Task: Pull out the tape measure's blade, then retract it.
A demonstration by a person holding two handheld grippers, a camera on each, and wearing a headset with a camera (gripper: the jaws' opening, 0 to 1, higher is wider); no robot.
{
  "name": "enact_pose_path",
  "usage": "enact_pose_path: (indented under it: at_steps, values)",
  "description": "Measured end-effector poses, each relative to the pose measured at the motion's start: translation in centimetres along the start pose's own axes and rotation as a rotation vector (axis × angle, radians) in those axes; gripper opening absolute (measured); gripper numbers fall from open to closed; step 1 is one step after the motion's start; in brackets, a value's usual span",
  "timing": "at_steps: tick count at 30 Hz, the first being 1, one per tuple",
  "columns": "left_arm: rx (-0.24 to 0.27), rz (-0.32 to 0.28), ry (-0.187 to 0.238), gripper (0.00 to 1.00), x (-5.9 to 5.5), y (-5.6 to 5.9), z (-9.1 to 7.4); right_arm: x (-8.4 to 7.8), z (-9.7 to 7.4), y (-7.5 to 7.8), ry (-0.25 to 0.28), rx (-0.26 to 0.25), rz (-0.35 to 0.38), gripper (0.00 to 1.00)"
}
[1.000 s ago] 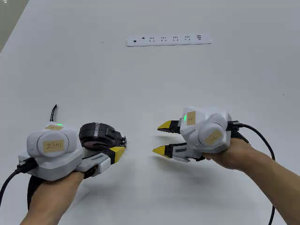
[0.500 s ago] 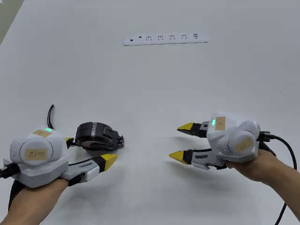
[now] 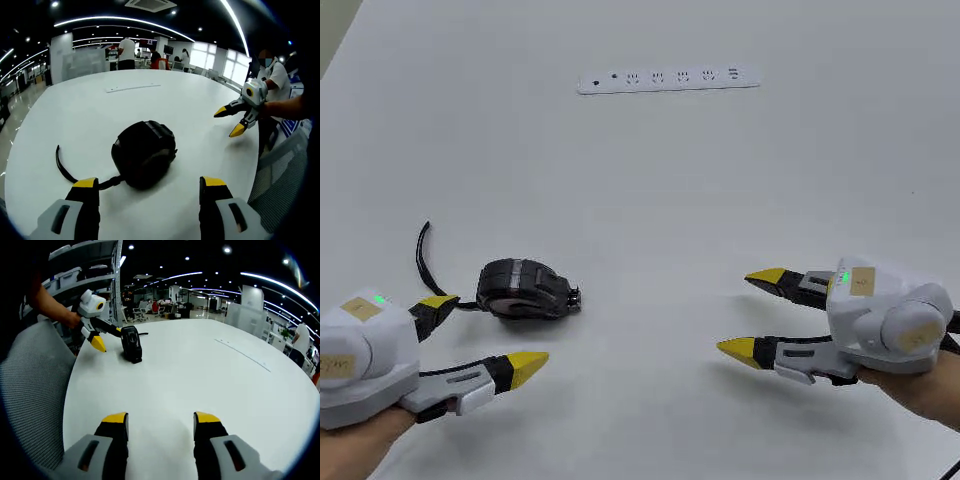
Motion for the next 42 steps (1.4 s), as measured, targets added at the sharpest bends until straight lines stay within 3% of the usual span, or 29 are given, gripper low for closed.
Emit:
enact_pose_path:
  at_steps: [14, 21, 33, 38, 42]
  values:
    - [-0.065, 0.065, 0.057, 0.87, 0.1, 1.4, -1.0, -0.4, -1.9, -0.4, 0.026, 0.001, 0.045, 0.66]
    - [-0.068, 0.105, 0.055, 0.93, 0.1, 1.6, -1.2, -0.4, -2.4, -0.6, 0.047, 0.001, 0.069, 0.76]
    - [-0.064, 0.094, 0.103, 1.00, 0.4, 1.5, -1.9, -0.1, -3.0, -0.2, 0.069, -0.018, 0.109, 0.99]
    - [-0.073, 0.097, 0.102, 1.00, 0.3, 1.7, -2.1, 0.1, -3.1, -0.2, 0.088, -0.014, 0.161, 1.00]
    - [-0.074, 0.089, 0.101, 1.00, 0.1, 1.7, -2.2, 0.0, -3.0, -0.2, 0.080, -0.016, 0.145, 1.00]
Point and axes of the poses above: the centre of the closed fingertips' face, and the gripper's own axes: z roughly forward along the fingers, y roughly to its right, x roughly out of its top, the point moved 4 cm from there along -z, roughly backward along the fingers, and after that the axes turned 12 degrees about -x, right-handed, at the moved point
